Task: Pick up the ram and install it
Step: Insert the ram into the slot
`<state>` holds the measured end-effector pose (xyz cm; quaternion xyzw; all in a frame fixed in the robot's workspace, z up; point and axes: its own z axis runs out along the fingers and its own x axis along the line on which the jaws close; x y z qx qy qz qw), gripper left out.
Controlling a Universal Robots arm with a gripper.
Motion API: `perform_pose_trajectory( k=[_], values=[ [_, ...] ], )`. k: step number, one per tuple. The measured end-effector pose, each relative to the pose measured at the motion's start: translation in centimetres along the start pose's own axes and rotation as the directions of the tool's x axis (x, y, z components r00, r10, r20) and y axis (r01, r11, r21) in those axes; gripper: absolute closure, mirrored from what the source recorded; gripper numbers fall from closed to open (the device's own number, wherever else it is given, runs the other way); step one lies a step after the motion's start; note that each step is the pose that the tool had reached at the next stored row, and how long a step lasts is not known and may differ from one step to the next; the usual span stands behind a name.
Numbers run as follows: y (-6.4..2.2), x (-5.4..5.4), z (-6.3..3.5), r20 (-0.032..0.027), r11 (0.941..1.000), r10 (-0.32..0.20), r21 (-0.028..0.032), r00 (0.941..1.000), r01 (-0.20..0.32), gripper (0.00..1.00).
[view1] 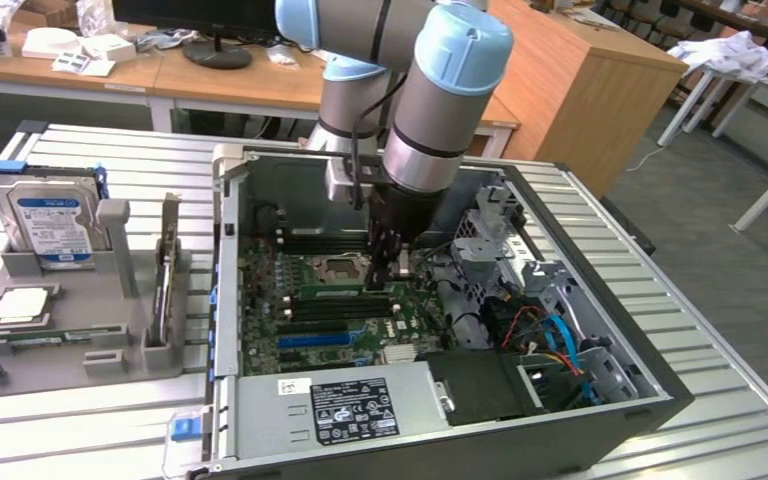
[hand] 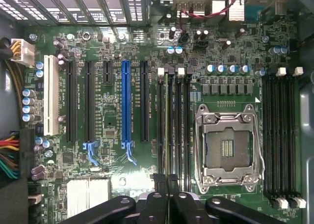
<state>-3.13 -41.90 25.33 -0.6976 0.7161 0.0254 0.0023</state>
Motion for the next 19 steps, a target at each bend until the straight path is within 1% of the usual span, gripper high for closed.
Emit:
perform_pose_trajectory(
  k=[9,14,19],
  values=[
    [0.07,0.03,0.68,0.0,1.0,0.0,0.0001,1.0,0.0,0.88],
    [0.08,0.03,0.72,0.0,1.0,0.0,0.0002,1.0,0.0,0.88],
    [0.28,0.03,0.74,0.0002,1.0,0.0,0.0003,1.0,0.0,0.88]
  ],
)
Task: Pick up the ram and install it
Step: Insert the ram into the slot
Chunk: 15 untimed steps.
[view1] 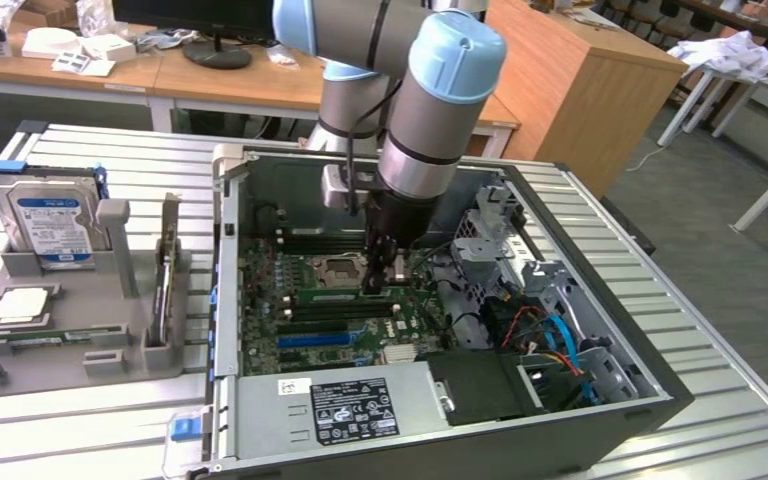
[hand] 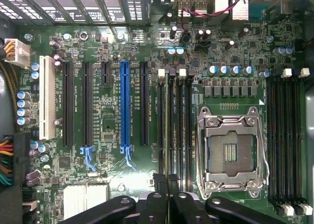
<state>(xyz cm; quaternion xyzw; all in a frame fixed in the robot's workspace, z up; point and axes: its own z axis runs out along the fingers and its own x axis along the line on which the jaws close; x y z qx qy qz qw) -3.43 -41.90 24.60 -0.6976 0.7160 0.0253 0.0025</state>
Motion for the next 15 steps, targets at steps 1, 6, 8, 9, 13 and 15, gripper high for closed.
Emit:
perform_pose_trajectory(
  k=[1,6,8,9,13,15],
  values=[
    [0.02,0.0,0.0,-0.0001,1.0,0.0,0.0,1.0,0.0,0.88],
    [0.15,0.02,0.08,0.0001,1.0,0.0,0.0006,1.0,0.0,0.88],
    [0.17,0.02,0.19,-0.0001,1.0,0.0,0.0016,1.0,0.0,0.88],
    [0.19,0.02,0.26,0.0,1.0,0.0,0.0022,1.0,0.0,0.88],
    [0.2,0.03,0.4,-0.0002,1.0,0.0,0.0032,1.0,0.0,0.88],
    [0.21,0.03,0.41,-0.0001,1.0,0.0,0.0033,1.0,0.0,0.88]
  ],
)
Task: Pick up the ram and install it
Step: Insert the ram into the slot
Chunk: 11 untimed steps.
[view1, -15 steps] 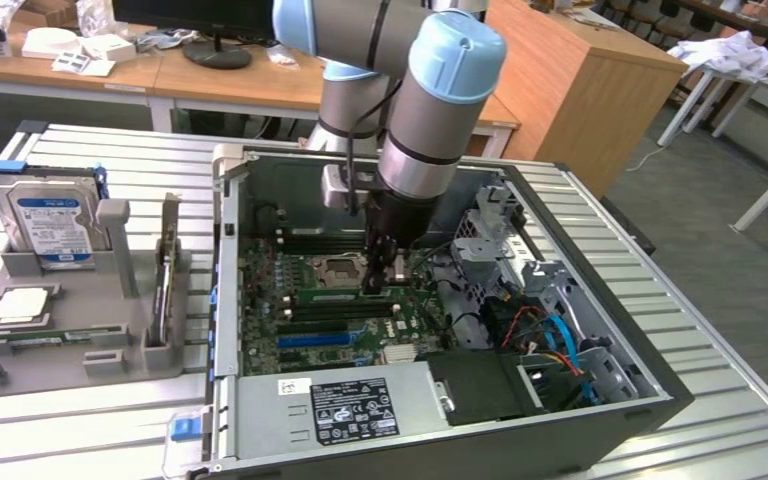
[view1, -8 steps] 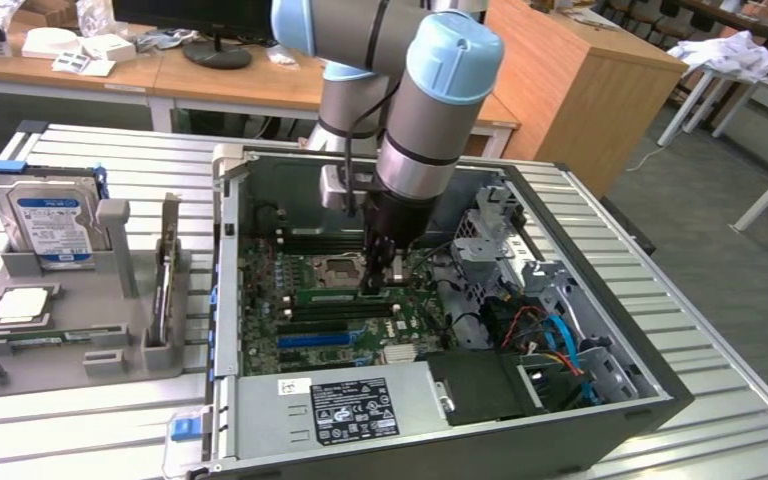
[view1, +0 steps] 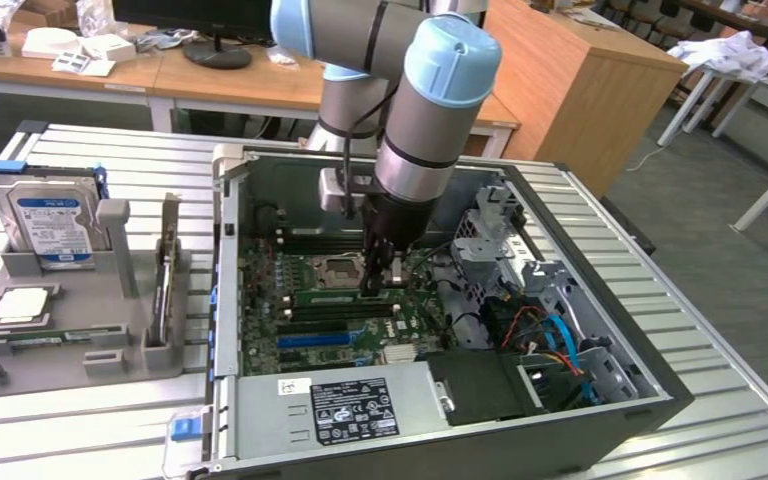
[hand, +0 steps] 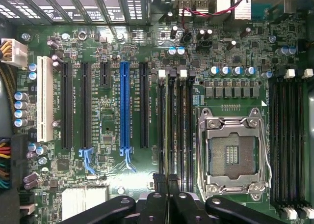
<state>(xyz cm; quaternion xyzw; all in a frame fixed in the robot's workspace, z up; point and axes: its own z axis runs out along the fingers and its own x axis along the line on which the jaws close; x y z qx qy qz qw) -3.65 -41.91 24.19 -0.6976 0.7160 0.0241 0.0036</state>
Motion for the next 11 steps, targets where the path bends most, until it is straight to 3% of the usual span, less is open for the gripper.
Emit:
perform_pose_trajectory(
  k=[11],
  values=[
    [-0.01,0.02,0.41,0.0001,1.0,0.0,0.0,1.0,0.0,0.88]
  ],
)
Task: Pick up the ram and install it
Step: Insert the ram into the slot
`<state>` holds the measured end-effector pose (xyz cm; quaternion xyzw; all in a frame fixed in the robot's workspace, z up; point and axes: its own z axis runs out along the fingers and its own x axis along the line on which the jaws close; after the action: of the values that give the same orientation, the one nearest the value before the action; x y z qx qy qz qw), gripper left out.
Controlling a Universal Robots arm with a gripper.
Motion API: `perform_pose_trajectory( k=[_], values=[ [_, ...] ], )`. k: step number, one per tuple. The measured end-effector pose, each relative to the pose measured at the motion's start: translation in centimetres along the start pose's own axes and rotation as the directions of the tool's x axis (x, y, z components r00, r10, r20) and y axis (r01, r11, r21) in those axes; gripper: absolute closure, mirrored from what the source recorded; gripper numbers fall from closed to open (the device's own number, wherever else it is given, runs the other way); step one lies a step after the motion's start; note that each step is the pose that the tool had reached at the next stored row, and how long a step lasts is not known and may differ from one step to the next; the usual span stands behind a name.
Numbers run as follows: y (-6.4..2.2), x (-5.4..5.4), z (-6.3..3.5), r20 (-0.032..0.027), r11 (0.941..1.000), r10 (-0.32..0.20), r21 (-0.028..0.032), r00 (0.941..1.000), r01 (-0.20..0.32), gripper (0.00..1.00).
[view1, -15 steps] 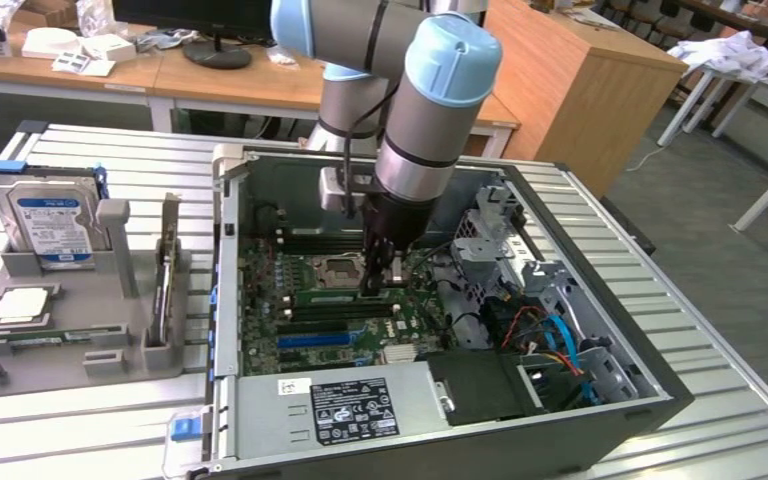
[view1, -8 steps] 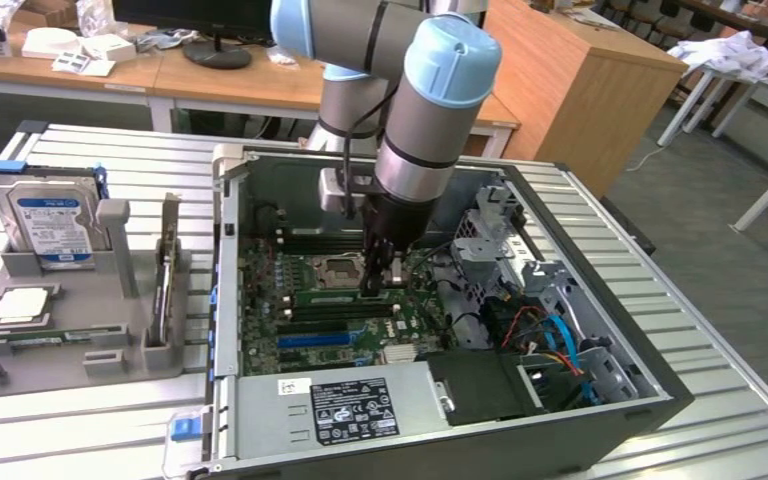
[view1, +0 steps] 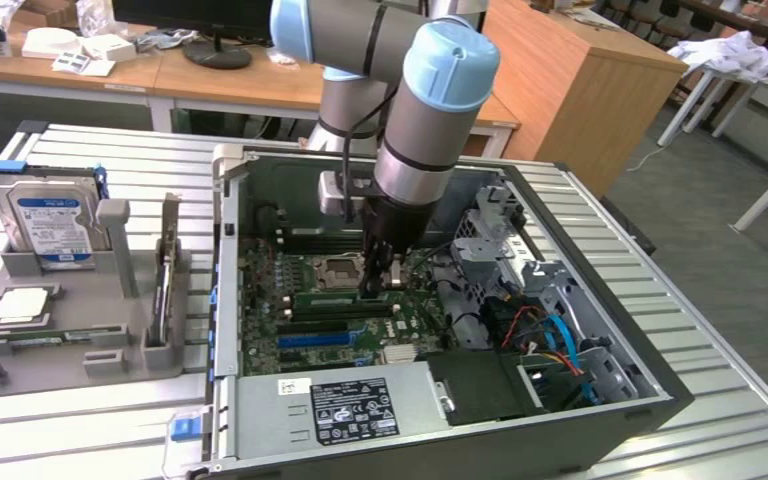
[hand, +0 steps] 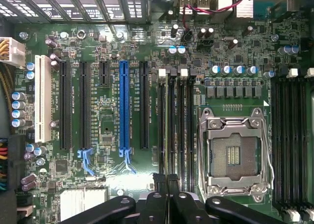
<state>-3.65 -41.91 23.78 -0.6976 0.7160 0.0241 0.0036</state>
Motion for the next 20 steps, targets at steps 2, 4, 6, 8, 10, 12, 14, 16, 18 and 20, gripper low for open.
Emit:
perform_pose_trajectory(
  k=[2,4,6,8,10,12,14,16,18,20],
  values=[
    [0.0,0.0,0.01,0.0,1.0,0.0,0.0,1.0,0.0,0.88],
    [0.0,0.0,0.02,-0.0001,1.0,0.0,-0.0001,1.0,0.0,0.88],
    [0.0,0.01,0.03,0.0002,1.0,0.0,0.0001,1.0,0.0,0.88],
    [0.0,0.01,0.03,0.0001,1.0,0.0,0.0,1.0,0.0,0.88],
    [0.0,0.02,0.04,0.0001,1.0,0.0,0.0,1.0,0.0,0.88],
    [0.0,0.02,0.15,0.0002,1.0,0.0,0.0001,1.0,0.0,0.88],
    [-0.01,0.03,0.22,-0.0001,1.0,0.0,0.0,1.0,0.0,0.88],
    [-0.01,0.07,0.23,0.0001,1.0,0.0,0.0,1.0,0.0,0.88],
    [-0.01,0.11,0.24,0.0002,1.0,0.0,-0.0001,1.0,0.0,0.88],
    [-0.01,0.12,0.28,0.0,1.0,0.0,-0.0003,1.0,0.0,0.88]
  ],
)
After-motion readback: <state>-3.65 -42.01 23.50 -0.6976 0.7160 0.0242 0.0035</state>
